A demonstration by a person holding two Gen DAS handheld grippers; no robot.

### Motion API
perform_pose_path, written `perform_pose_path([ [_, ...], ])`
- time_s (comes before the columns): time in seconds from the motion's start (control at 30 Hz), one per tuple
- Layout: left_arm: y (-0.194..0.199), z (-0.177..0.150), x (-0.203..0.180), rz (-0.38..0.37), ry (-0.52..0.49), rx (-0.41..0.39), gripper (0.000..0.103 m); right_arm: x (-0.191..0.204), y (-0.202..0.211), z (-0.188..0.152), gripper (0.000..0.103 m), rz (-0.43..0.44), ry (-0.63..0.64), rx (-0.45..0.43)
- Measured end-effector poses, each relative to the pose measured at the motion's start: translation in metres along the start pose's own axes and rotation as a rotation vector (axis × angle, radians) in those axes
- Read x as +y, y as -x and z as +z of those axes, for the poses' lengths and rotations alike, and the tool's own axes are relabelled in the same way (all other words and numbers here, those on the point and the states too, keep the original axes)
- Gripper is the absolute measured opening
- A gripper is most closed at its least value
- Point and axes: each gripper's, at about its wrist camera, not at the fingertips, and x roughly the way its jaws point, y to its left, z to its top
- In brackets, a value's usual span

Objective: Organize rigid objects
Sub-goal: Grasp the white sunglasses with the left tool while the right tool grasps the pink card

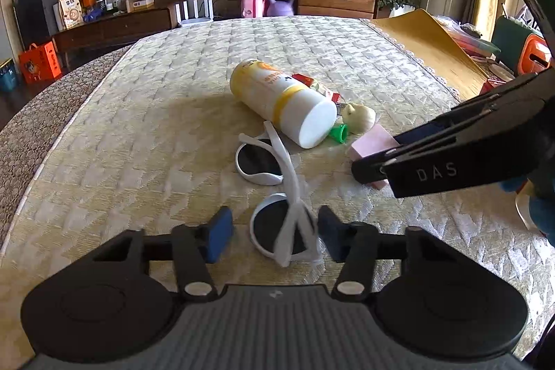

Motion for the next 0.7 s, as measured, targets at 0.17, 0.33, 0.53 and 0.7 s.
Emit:
perform_pose_path([
  [0.17, -0.001, 0.004, 0.003, -0.020, -0.003, 0.013, 0.041, 0.003, 0.011, -0.007, 0.040, -0.016, -0.024, -0.018],
  [0.33, 0.001, 0.006, 0.008, -0.028, 0.029, 0.032, 0.041, 0.003, 0.032, -0.015, 0.040, -0.015, -0.075, -0.045],
  [0.53, 0.009, 0.005, 0.011, -0.013, 0.041, 0.056, 0.041, 0.004, 0.057, -0.031, 0.040, -0.025, -0.102, -0.056],
  [0.7, 0.024, 0.004, 0.013, -0.010, 0.051, 0.045, 0.041, 0.003, 0.080, -0.042, 0.040, -0.041, -0.119, -0.082],
])
